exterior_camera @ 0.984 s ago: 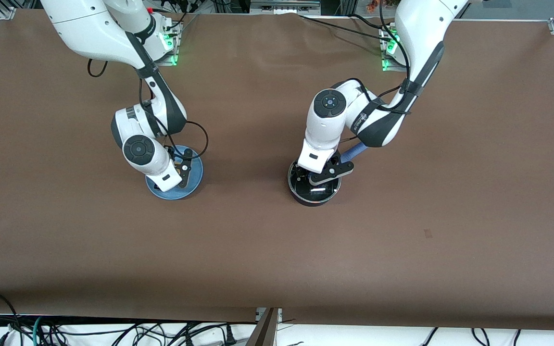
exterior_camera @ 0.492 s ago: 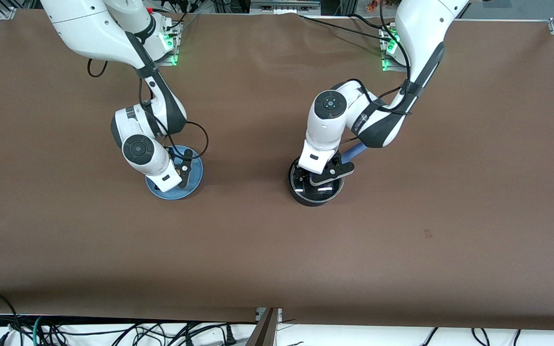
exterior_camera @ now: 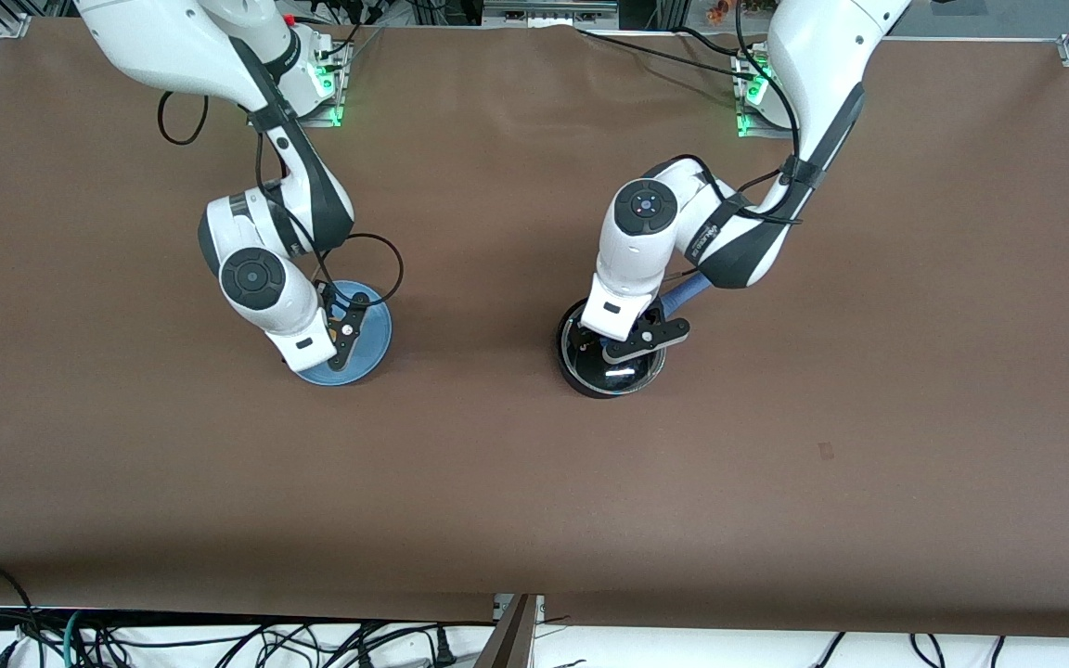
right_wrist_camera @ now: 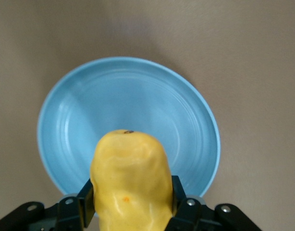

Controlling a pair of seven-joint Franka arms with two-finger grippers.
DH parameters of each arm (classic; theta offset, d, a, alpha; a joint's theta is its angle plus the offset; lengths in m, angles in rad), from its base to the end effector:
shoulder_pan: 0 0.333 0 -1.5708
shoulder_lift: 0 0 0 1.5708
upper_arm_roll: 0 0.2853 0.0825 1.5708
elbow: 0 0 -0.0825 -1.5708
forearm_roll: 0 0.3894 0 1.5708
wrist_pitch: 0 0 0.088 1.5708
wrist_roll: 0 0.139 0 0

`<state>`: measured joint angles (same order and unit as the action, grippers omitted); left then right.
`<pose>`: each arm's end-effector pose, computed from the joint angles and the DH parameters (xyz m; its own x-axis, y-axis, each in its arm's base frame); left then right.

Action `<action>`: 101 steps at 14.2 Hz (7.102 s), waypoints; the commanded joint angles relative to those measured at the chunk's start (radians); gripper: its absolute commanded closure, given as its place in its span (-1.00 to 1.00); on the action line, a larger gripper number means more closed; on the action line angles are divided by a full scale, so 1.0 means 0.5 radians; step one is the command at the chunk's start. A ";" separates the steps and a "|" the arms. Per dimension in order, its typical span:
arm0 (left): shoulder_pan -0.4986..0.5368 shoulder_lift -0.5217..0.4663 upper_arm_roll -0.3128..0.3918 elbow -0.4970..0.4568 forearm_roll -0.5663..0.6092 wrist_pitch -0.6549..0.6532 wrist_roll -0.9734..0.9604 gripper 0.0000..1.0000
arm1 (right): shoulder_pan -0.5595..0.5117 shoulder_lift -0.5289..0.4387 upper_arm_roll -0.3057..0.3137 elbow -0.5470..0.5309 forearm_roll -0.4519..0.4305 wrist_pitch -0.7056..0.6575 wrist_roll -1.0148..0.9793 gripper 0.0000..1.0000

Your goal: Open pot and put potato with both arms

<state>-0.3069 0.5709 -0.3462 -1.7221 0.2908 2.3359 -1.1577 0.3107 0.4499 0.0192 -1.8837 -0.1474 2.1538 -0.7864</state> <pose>0.5456 -0.3868 0.2173 0.9293 0.3624 0.0710 0.3586 -0.9315 0.0601 0.5700 0.1847 0.1926 0.3427 0.9183 -0.1981 0.9309 -0.3604 -0.0599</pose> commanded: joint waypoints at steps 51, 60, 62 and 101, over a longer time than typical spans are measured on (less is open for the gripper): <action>1.399 -0.384 0.011 -0.869 -0.462 0.298 2.346 -0.02 | 0.867 0.782 0.244 0.979 0.316 1.061 4.524 -1.00; 1.414 -0.384 0.021 -0.857 -0.447 0.301 2.349 -0.60 | 0.585 0.398 0.231 0.982 0.325 0.256 3.930 -1.00; 1.415 -0.393 0.021 -0.851 -0.447 0.298 2.349 -0.67 | 0.478 0.285 0.228 0.982 0.332 -0.020 3.660 -1.00; 1.123 -0.494 -0.050 0.929 -0.333 -1.778 2.110 -0.95 | -0.569 -0.621 0.041 0.945 0.215 -1.289 1.429 -1.00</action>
<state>0.2645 0.3098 -0.3718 -1.2964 0.1035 1.4863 -0.1006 0.0287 0.1453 0.0383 -1.4019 -0.0280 1.4987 -0.0578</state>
